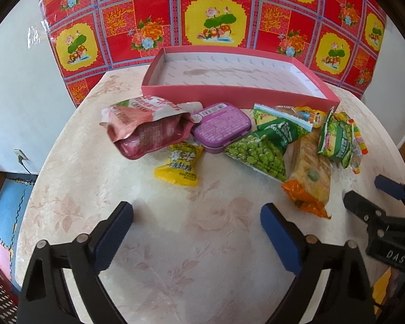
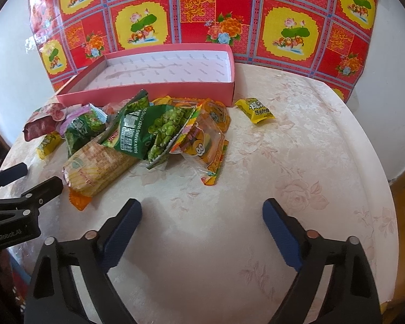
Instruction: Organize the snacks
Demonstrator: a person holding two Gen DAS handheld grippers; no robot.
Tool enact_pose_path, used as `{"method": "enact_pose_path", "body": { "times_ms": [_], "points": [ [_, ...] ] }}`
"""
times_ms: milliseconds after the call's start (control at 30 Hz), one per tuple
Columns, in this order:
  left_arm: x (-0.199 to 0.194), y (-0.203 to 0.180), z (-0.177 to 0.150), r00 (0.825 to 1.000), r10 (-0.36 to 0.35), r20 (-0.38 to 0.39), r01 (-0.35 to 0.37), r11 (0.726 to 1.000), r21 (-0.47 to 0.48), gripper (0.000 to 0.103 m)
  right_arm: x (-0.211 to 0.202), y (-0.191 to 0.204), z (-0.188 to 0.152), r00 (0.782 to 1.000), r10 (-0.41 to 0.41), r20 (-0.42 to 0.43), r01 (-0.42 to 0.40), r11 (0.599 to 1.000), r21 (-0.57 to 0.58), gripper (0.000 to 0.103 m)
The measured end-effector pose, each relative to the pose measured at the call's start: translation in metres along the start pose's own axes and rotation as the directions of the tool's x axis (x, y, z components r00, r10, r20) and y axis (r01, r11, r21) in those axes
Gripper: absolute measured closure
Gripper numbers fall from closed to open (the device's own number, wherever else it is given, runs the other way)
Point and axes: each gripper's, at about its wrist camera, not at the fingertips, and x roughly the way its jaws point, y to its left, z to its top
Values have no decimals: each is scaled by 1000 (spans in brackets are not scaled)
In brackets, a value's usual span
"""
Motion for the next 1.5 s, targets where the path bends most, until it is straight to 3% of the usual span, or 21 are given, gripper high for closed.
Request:
{"method": "enact_pose_path", "body": {
  "times_ms": [467,767,1000,1500],
  "points": [
    [-23,37,9,997,-14,74,19,997,-70,9,-17,8,23,993,81,85,-78,996,-35,17],
    [-20,51,35,992,-25,122,37,995,-91,9,-18,7,36,989,106,100,-106,994,-12,17],
    [1,60,57,993,-47,106,60,991,-121,9,-13,5,38,989,112,91,-113,994,-3,17],
    [32,62,65,996,-53,76,66,981,-182,11,-2,2,45,989,117,86,-119,993,14,17]
  ]
}}
